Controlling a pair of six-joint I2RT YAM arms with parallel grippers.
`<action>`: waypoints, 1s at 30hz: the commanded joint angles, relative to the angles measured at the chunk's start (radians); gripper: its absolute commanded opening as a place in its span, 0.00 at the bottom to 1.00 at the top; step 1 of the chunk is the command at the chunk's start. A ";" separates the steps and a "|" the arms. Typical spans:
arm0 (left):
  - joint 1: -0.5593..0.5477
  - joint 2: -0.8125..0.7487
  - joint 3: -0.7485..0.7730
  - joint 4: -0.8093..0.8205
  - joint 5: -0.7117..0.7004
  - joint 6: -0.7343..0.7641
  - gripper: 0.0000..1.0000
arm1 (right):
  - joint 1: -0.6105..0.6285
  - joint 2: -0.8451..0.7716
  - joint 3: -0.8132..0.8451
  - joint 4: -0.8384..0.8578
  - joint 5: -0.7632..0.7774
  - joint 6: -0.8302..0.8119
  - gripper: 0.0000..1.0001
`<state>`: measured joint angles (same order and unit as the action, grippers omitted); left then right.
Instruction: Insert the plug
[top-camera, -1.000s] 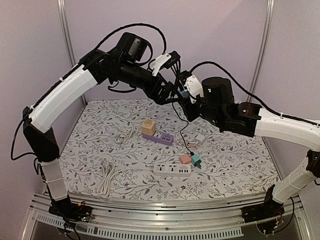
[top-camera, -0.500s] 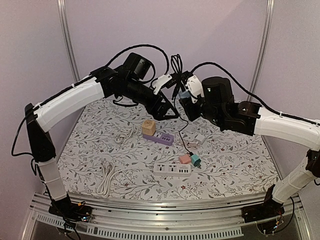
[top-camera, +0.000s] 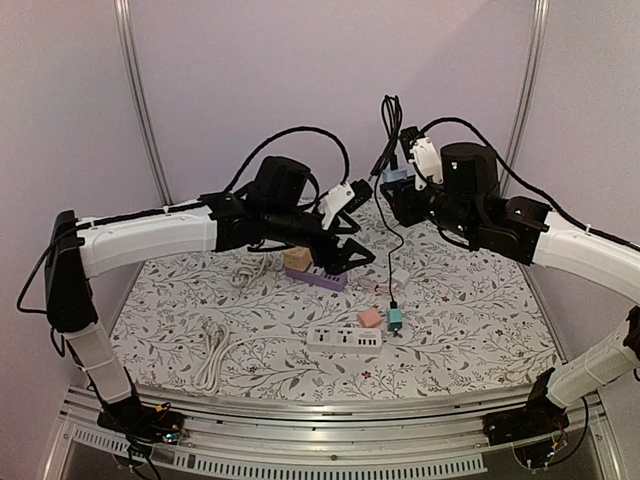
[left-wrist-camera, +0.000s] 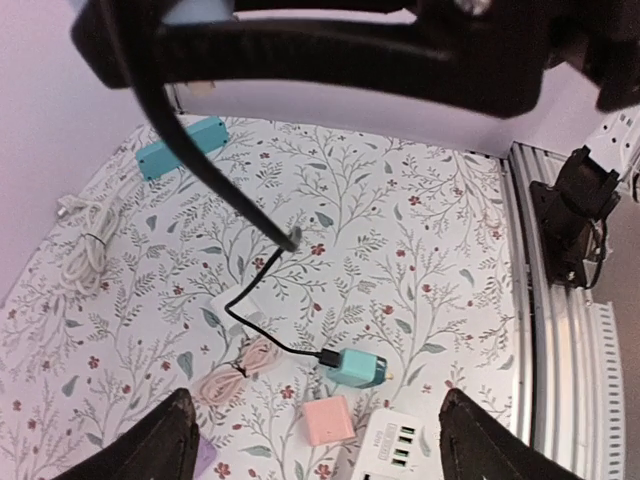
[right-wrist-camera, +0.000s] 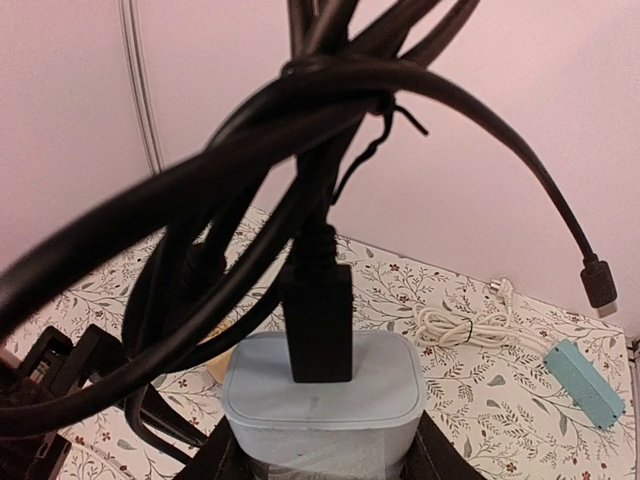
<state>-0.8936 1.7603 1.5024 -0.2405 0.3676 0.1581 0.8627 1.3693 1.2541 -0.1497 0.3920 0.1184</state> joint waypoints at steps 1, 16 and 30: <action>0.005 0.024 -0.079 0.352 -0.034 -0.019 0.76 | -0.007 -0.039 -0.019 0.027 -0.021 0.038 0.00; -0.011 0.131 -0.230 0.922 0.020 -0.176 0.50 | -0.007 0.010 0.019 0.021 -0.001 0.037 0.00; -0.042 0.119 -0.220 0.917 -0.007 -0.075 0.00 | -0.029 0.018 -0.001 -0.023 0.021 -0.019 0.00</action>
<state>-0.9073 1.8992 1.3060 0.6552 0.3649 -0.0044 0.8604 1.3952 1.2518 -0.1635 0.3889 0.1410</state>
